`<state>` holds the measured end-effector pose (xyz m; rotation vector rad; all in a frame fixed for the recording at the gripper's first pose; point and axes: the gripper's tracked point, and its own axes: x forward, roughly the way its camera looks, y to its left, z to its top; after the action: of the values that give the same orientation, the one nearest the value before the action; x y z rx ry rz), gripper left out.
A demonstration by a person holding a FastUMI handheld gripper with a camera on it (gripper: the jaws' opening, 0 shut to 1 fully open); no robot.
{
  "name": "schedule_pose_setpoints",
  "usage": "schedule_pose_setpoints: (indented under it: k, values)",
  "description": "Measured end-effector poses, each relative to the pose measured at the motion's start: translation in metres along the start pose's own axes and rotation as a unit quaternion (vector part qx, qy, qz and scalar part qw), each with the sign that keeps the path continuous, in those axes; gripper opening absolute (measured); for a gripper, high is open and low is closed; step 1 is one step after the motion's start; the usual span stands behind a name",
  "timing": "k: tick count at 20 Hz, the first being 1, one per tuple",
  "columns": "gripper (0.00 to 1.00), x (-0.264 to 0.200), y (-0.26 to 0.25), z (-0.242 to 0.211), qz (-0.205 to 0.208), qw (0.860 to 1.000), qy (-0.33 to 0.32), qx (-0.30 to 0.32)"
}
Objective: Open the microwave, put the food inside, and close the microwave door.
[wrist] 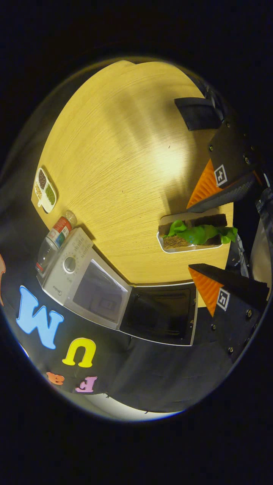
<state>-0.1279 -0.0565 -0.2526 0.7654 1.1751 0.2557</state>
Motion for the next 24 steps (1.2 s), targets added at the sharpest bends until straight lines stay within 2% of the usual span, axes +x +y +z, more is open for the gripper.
schedule_pose_setpoints:
  k: [1,2,4,6,17,24]
  values:
    - [0.82,0.006,-0.001,0.002,0.001,1.000,0.001,0.004]
    - [0.74,0.011,-0.004,0.005,-0.005,1.000,-0.002,0.010]
    - [0.51,0.010,-0.009,0.006,-0.011,1.000,-0.003,0.017]
    - [0.39,0.007,-0.005,0.003,-0.004,1.000,0.001,0.024]
    - [0.39,-0.019,0.056,0.029,0.042,0.996,-0.076,0.023]
    - [0.39,-0.003,0.103,0.057,0.040,0.986,-0.161,0.021]
